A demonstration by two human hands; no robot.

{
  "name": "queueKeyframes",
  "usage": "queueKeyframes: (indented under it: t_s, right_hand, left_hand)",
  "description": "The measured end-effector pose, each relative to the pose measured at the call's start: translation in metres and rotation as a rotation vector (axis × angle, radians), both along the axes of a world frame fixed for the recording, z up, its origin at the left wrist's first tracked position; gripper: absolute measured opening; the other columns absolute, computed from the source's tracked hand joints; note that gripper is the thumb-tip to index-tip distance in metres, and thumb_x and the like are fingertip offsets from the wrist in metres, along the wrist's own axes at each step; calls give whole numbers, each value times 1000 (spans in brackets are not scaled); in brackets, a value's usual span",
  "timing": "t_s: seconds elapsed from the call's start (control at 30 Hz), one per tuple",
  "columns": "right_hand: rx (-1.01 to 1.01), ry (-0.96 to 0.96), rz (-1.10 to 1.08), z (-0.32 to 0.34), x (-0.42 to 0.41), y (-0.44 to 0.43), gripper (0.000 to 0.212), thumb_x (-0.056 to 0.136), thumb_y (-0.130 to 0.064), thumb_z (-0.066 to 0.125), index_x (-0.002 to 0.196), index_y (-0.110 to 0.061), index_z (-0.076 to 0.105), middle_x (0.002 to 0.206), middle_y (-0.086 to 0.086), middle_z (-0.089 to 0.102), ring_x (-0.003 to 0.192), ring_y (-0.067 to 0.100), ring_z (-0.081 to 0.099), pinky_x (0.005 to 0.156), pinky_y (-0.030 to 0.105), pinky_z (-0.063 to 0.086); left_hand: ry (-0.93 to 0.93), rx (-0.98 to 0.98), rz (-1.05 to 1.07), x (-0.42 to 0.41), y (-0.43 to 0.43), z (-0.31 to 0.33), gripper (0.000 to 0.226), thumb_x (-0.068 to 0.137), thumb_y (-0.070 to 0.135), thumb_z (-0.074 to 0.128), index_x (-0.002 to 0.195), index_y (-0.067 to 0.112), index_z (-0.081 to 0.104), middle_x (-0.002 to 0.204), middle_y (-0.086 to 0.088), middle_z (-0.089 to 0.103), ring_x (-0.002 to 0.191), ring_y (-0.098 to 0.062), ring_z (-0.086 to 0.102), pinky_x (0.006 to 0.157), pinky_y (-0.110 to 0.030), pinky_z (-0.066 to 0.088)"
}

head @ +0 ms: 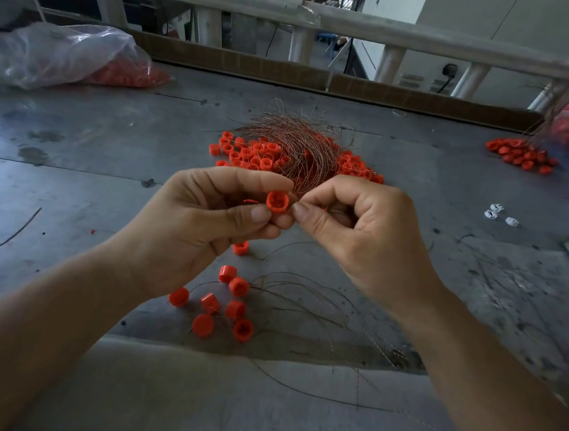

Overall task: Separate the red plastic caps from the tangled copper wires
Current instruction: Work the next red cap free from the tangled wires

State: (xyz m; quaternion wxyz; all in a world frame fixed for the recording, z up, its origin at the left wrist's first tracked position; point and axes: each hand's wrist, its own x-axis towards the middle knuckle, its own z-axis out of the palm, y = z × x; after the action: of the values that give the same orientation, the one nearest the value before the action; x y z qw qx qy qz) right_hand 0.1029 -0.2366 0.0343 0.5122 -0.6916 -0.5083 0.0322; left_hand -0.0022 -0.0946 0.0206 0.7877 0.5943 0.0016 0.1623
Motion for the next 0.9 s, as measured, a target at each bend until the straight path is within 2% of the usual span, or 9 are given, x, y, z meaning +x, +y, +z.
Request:
queueKeyframes:
  t_s: [0.33, 0.67, 0.77, 0.9]
  right_hand:
    - [15, -32, -25, 1, -1, -1, 11, 79, -14, 65, 69, -13, 65, 51, -18, 46, 46, 2, 44, 45, 8, 32]
    - [-18, 0, -21, 0, -1, -1, 10, 79, -15, 65, 69, -13, 66, 50, -14, 48, 45, 3, 43, 44, 9, 32]
    - [-40, 75, -2, 0, -1, 0, 11, 76, -19, 60, 68, -13, 66, 52, -5, 54, 47, 5, 44, 44, 13, 34]
    - [-51, 115, 6, 1, -1, -1, 9, 74, -22, 60, 68, -20, 66, 59, 11, 60, 49, 15, 47, 44, 28, 38]
  left_hand:
    - [3, 9, -14, 0, -1, 0, 31, 57, 10, 65, 86, 16, 76, 79, -4, 73, 75, -11, 70, 67, -16, 54]
    - [-5, 22, -2, 0, -1, 0, 28, 59, 11, 64, 85, 17, 76, 79, -4, 73, 74, -11, 69, 66, -16, 53]
    - [-8, 16, -8, 0, -2, 0, 28, 59, 11, 64, 84, 17, 76, 82, -4, 73, 74, -11, 69, 65, -16, 53]
    - [-18, -2, -44, 0, -3, 1, 26, 61, 9, 63, 83, 14, 76, 87, -6, 73, 74, -10, 68, 65, -16, 53]
